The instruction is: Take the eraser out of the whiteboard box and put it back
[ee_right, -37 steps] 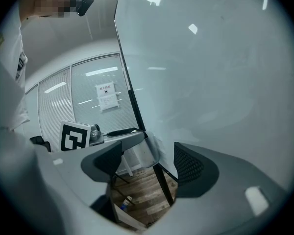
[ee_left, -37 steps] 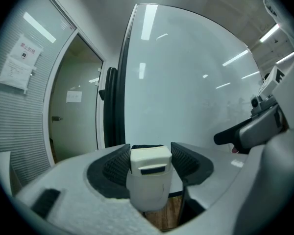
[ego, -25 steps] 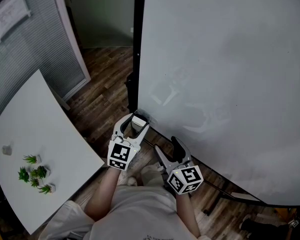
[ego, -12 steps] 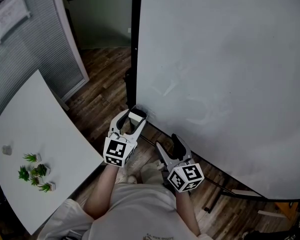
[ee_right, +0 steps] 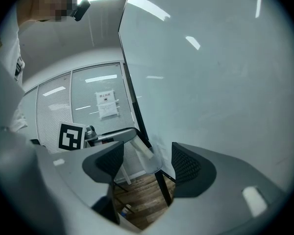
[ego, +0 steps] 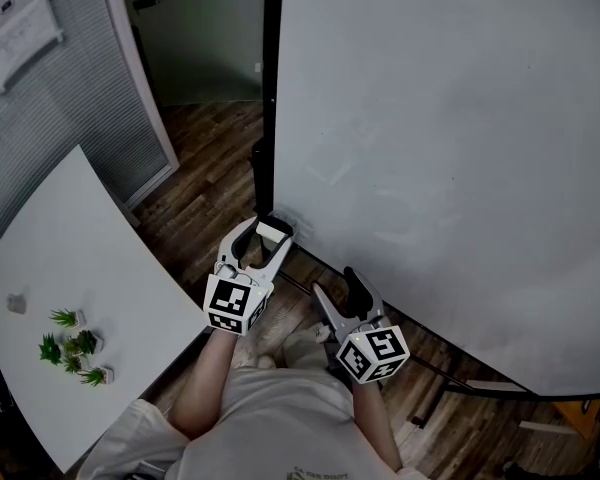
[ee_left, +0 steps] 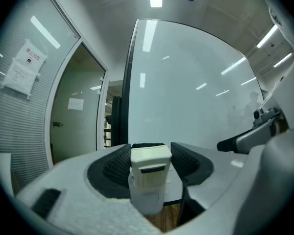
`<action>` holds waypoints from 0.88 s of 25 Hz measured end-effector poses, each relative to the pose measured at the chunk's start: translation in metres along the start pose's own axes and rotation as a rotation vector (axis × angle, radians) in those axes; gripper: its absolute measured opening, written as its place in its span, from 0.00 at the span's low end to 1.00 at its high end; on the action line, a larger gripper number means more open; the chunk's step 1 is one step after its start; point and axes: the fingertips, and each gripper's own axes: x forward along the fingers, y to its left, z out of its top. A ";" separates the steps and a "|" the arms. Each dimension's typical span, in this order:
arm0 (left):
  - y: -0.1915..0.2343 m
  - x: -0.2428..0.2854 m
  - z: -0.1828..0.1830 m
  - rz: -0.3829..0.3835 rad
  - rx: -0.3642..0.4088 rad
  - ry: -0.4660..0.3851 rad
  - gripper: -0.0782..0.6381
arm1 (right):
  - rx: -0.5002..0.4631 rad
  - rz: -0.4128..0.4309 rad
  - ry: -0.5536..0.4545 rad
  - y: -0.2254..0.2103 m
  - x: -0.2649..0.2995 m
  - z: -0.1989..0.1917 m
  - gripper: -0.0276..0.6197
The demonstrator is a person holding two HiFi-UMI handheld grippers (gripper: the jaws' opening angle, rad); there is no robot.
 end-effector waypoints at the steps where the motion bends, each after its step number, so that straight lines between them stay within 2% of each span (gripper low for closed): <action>1: 0.000 -0.001 0.002 0.000 -0.002 -0.004 0.46 | -0.001 0.001 -0.001 0.001 0.000 0.001 0.52; 6: 0.002 -0.005 0.008 0.000 -0.024 -0.023 0.46 | -0.004 0.008 0.002 0.003 0.001 -0.001 0.52; 22: 0.002 -0.018 0.026 0.010 -0.029 -0.049 0.46 | -0.014 0.022 -0.014 0.011 -0.004 0.004 0.52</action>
